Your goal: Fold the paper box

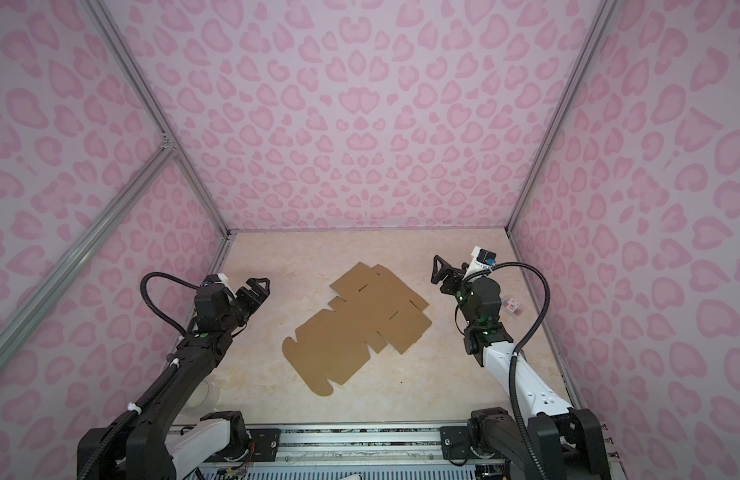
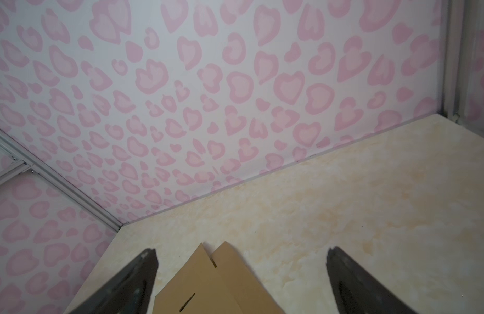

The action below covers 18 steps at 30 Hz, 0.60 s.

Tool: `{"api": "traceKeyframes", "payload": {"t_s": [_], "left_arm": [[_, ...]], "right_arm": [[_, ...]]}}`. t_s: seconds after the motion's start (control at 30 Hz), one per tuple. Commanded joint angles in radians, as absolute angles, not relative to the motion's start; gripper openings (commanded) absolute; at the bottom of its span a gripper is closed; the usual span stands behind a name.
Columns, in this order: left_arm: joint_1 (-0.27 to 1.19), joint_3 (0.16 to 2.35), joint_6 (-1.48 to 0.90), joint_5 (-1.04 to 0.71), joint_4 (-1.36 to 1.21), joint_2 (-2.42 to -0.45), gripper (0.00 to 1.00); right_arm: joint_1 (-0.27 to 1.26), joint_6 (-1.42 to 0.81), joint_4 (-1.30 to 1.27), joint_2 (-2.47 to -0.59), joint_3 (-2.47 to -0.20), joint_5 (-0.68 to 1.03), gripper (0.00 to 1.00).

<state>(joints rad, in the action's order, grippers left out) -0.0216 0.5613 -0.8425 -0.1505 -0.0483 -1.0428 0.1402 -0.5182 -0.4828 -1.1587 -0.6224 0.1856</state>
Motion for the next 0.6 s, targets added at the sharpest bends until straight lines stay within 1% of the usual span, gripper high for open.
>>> {"api": "traceKeyframes", "payload": {"t_s": [0.0, 0.1, 0.2, 0.27, 0.37, 0.47, 0.57], "left_arm": [[0.025, 0.53, -0.884, -0.132, 0.087, -0.974, 0.98], [0.077, 0.503, -0.906, -0.09, 0.178, -0.905, 0.98], [0.117, 0.473, -0.946, -0.072, 0.259, -0.839, 0.98], [0.156, 0.449, -0.969, -0.066, 0.296, -0.799, 0.98], [0.213, 0.428, -0.999, -0.059, 0.341, -0.762, 0.98], [0.27, 0.42, -1.011, -0.05, 0.356, -0.759, 0.98], [0.315, 0.423, -1.011, -0.033, 0.372, -0.784, 0.97]], "right_arm": [[0.168, -0.503, -0.293, -1.224, -0.722, 0.292, 0.99], [0.216, -0.433, -0.176, -1.287, -0.797, 0.287, 0.99], [0.264, -0.373, -0.074, -1.352, -0.855, 0.222, 0.99], [0.27, -0.36, -0.027, -1.395, -0.892, 0.209, 0.99], [0.268, -0.323, 0.079, -1.486, -0.986, 0.223, 0.95], [0.271, -0.279, 0.141, -1.574, -1.07, 0.263, 0.91], [0.269, -0.243, 0.188, -1.649, -1.135, 0.269, 0.92]]}}
